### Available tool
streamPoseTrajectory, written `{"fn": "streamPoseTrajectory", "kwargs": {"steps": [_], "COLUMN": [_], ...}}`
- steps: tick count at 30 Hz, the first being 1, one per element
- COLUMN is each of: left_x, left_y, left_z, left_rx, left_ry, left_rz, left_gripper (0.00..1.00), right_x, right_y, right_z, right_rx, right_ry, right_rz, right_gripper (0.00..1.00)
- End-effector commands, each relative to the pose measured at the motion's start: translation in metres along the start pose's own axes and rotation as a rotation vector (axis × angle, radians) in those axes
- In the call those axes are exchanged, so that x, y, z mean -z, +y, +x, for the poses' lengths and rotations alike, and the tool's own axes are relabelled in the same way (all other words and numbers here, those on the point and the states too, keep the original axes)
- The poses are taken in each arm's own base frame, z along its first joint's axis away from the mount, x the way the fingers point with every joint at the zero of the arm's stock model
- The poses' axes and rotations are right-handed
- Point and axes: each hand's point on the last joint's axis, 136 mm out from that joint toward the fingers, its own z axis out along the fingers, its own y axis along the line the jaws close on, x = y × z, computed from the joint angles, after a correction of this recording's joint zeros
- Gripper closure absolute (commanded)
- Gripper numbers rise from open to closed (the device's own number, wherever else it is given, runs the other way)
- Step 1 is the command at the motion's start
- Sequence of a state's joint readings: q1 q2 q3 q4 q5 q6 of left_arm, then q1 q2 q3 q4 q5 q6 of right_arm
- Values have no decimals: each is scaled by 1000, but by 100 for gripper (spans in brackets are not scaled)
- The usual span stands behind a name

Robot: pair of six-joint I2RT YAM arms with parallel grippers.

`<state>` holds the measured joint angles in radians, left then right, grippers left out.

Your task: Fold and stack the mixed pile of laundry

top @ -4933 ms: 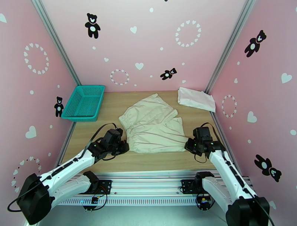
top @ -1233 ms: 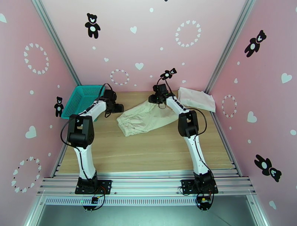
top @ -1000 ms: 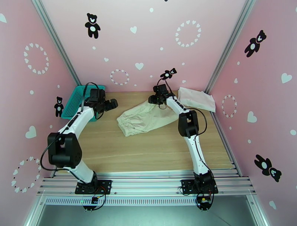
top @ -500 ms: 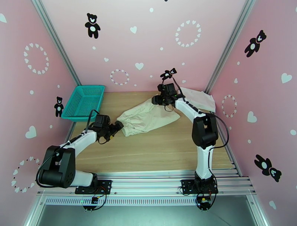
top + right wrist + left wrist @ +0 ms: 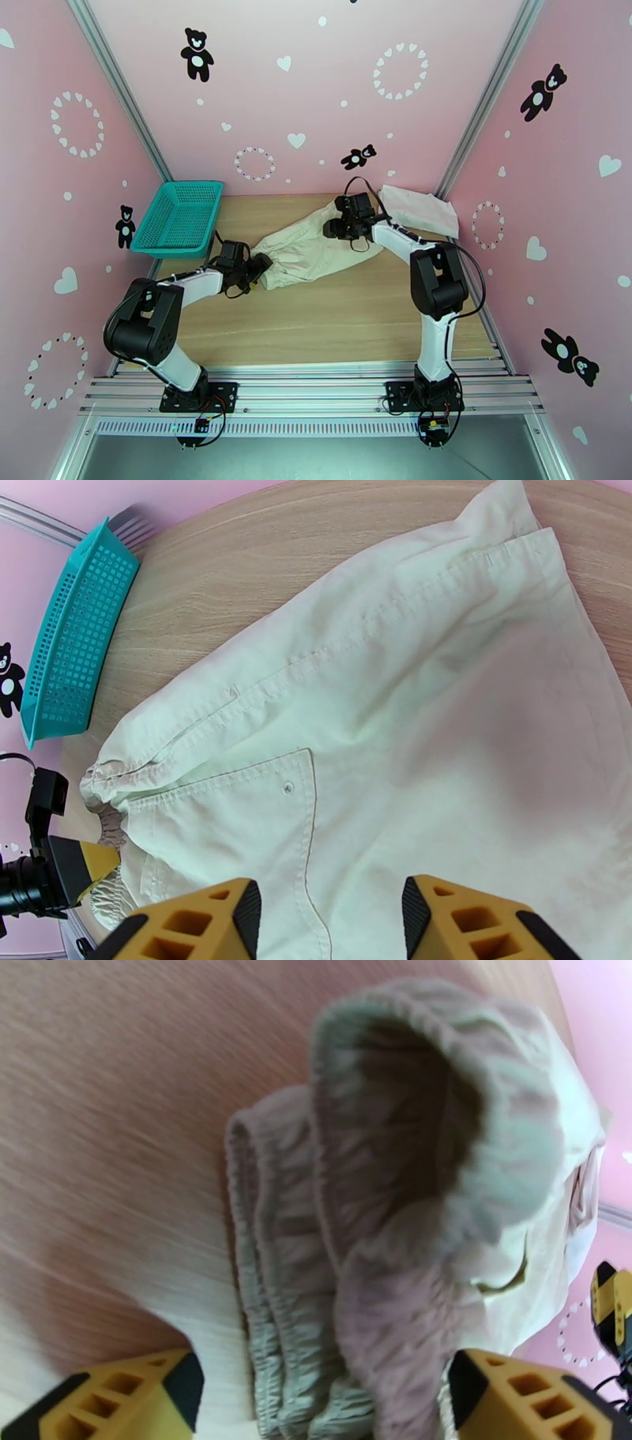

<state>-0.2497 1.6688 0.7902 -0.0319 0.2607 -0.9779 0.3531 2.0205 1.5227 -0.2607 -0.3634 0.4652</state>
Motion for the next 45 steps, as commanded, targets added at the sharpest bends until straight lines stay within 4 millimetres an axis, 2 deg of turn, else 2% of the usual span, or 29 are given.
{"fn": "streamPoseTrajectory", "kwargs": {"steps": [1, 7, 8, 13, 17, 22, 27, 34, 40, 43, 45], "left_x": [-21, -26, -22, -2, 21, 41, 66, 115, 137, 148, 156], "left_y": [-19, -31, -45, -58, -52, -36, -32, -37, -40, -44, -50], "left_z": [-9, -11, -16, -10, -2, 12, 19, 12, 10, 7, 6], "left_rx": [-12, -69, -91, -205, -275, -348, -420, -503, -533, -559, -577], "left_ry": [-61, -67, -77, -31, -9, 34, 57, -2, -25, -35, -42], "left_rz": [73, 124, 152, 137, 87, 17, -19, -88, -105, -116, -113], "left_gripper": [31, 75, 82, 100, 100, 100, 100, 100, 100, 100, 100], "right_x": [20, 22, 21, 17, 11, -4, -24, -60, -78, -83, -84], "right_y": [21, 17, 18, 19, 16, 28, 63, 109, 152, 175, 184], "right_z": [-14, -4, -4, -4, 1, 11, 24, 79, 125, 136, 137], "right_rx": [7, 6, -2, -83, -124, -150, -121, -54, 28, 62, 75], "right_ry": [-67, -54, -53, -99, -94, -60, -17, 121, 240, 264, 272], "right_rz": [-54, -46, -53, -91, -96, -131, -158, -185, -243, -278, -287], "right_gripper": [48, 48, 48, 49, 50, 59, 67, 76, 81, 82, 82]}}
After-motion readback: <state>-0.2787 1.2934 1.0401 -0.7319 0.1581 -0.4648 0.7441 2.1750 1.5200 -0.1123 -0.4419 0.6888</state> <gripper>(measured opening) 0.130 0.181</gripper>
